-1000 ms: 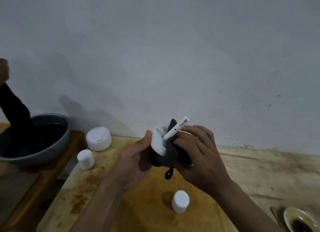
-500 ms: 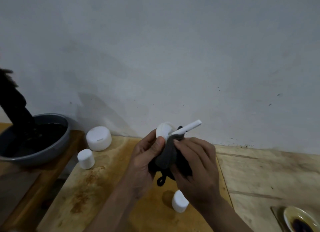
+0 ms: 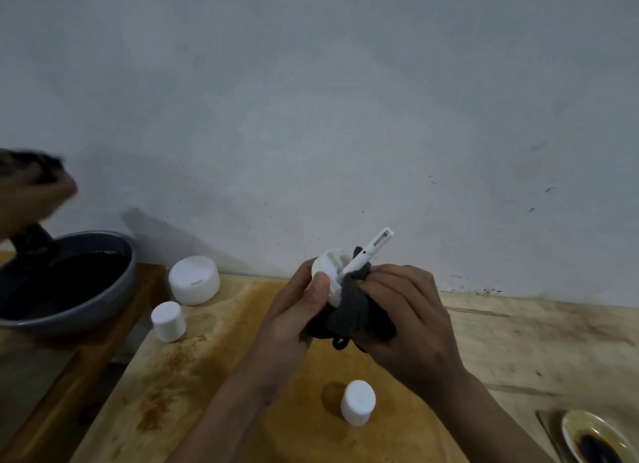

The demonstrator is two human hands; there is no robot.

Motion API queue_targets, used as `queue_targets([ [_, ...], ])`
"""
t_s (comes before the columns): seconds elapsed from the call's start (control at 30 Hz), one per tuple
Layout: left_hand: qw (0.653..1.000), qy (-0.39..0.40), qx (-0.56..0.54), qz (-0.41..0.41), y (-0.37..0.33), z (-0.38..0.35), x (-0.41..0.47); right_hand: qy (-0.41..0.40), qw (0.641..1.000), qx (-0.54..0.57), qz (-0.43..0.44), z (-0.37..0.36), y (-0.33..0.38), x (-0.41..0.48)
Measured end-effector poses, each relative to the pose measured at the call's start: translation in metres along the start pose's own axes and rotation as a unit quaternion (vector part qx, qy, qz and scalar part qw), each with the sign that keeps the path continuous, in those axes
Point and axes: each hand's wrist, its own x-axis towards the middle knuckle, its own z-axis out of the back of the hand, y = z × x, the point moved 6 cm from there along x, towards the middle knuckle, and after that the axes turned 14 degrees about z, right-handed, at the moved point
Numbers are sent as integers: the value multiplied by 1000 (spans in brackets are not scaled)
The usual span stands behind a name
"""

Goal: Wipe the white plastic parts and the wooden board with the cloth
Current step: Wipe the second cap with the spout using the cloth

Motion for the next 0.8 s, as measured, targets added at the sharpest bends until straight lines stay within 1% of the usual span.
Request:
queue_targets([
  [0.13,998,29,-42,42,-2,1,1,27,999,34,7,-2,4,4],
  [0.2,999,21,-27,39,-5,4,2,37,996,69,-30,-4,1,1],
  [0.27,999,-24,-15,27,-6,12,3,1,990,93,-105,1,-6,-5],
  [0.33,997,-80,21,-3,-8,22,4,-61,982,68,-164,12,-11,-12],
  [0.37,993,-102,55,-21,-10,26,4,-80,980,46,-175,16,-13,-14],
  [0.4,989,-115,83,-30,-10,28,4,-81,981,29,-172,18,-12,-13],
  [0.43,988,-116,101,-33,-10,28,4,-62,986,17,-154,17,-11,-9],
  [0.47,986,-111,118,-30,-9,26,4,-18,992,7,-127,11,-9,-3],
  [0.5,984,-108,137,-32,-10,24,4,46,995,-13,-91,3,-7,3],
  [0.57,977,-105,178,-48,-13,19,4,174,982,-70,-28,-15,-7,5],
  [0.6,974,-108,192,-53,-14,19,4,218,973,-80,-12,-20,-8,3],
  [0.63,973,-110,198,-54,-15,20,4,245,967,-75,-2,-24,-10,2],
  [0.7,973,-104,198,-50,-13,21,4,272,960,-60,15,-23,-11,3],
  [0.8,976,-96,190,-48,-11,17,2,278,960,-35,21,-17,-15,8],
])
